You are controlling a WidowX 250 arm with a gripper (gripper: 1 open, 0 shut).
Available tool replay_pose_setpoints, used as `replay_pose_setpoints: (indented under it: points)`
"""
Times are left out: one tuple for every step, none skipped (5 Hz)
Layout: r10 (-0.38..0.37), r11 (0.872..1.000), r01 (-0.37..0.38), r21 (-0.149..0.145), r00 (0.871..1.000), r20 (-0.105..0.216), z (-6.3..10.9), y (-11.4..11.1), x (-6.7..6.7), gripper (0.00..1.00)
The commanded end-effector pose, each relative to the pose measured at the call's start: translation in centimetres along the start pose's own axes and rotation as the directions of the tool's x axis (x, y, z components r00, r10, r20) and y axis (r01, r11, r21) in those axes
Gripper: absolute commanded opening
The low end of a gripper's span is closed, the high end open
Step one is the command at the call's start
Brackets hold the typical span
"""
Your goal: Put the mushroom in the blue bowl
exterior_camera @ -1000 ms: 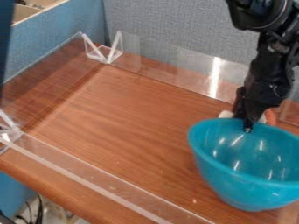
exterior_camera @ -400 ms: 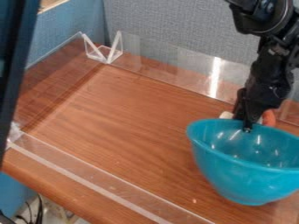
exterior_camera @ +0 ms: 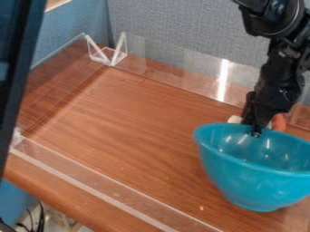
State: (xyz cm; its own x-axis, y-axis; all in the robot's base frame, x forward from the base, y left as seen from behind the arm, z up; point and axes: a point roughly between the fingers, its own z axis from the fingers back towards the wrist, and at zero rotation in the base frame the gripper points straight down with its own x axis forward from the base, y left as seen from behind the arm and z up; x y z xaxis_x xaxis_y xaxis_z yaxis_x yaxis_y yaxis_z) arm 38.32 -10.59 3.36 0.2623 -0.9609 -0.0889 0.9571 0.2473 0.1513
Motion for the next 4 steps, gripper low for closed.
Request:
replay_pose_setpoints:
  points:
    - [-0.003,0.999,0.002,0.033,1.000,0.023,1.05,0.64,0.42,0.00]
    - [-0.012,0.999,0.011,0.032,1.000,0.022,0.92,0.51,0.51,0.00]
    - [-0.020,0.999,0.019,0.031,1.000,0.020,0.80,0.37,0.60,0.00]
    - [-0.028,0.999,0.028,0.030,0.999,0.019,0.69,0.22,0.69,0.00]
